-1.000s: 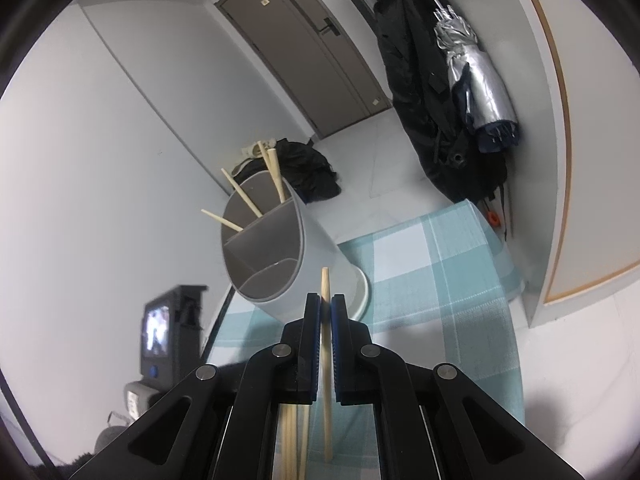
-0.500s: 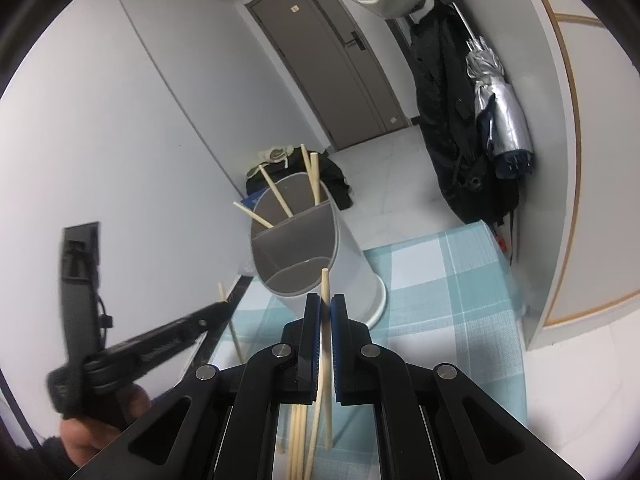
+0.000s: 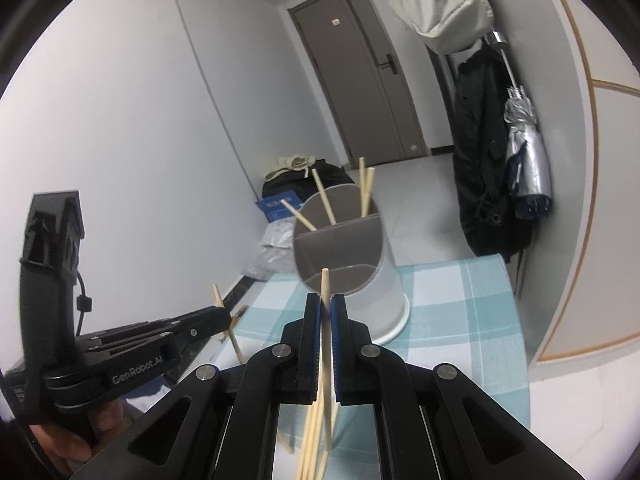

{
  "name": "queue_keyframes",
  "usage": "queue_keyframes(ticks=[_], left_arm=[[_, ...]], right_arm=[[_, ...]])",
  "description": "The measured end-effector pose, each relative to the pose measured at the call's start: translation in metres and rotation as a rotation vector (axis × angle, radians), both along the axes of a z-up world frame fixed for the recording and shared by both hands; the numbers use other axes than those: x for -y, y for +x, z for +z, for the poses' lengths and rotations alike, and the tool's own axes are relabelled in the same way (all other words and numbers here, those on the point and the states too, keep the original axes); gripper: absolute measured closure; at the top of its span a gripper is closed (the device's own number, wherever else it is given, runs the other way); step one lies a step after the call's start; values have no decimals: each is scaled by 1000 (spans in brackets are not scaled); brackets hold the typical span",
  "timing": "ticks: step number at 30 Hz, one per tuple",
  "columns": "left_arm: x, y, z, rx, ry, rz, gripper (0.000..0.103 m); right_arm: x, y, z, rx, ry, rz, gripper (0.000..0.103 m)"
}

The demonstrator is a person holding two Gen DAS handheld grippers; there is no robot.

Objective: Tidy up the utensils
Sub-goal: 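Lift and carry both held chopsticks above the white utensil holder, then lower the chopsticks into the holder and open both tools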

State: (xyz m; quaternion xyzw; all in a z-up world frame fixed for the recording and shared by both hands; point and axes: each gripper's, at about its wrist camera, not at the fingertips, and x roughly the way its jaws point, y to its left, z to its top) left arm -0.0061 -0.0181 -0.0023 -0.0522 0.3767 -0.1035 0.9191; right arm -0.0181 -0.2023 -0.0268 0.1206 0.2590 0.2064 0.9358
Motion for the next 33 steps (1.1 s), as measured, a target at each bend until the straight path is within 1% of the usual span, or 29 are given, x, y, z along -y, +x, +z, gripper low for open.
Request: queue_keyframes(ticks=[3, 9, 12, 15, 19, 25, 28, 33], left_arm=[[-3, -2, 6, -3, -9, -9, 102], [-2, -2, 21, 0, -25, -36, 102], [-1, 2, 33, 4, -43, -50, 102], [3, 8, 48, 26, -47, -56, 102], [4, 24, 76, 53, -77, -59, 102], [6, 48, 110, 100, -91, -51, 102], [7, 61, 122, 127, -89, -49, 102], [4, 88, 131, 138, -99, -38, 102]], right_arm=[[-6, 0, 1, -5, 3, 10, 99], [-15, 1, 13, 13, 9, 34, 99], [-17, 5, 22, 20, 9, 41, 99], [-15, 11, 34, 24, 10, 44, 99], [-8, 24, 59, 40, 13, 45, 99], [1, 51, 100, 69, 11, 34, 99], [3, 67, 117, 88, 5, 29, 99], [5, 97, 138, 105, 6, 23, 99]])
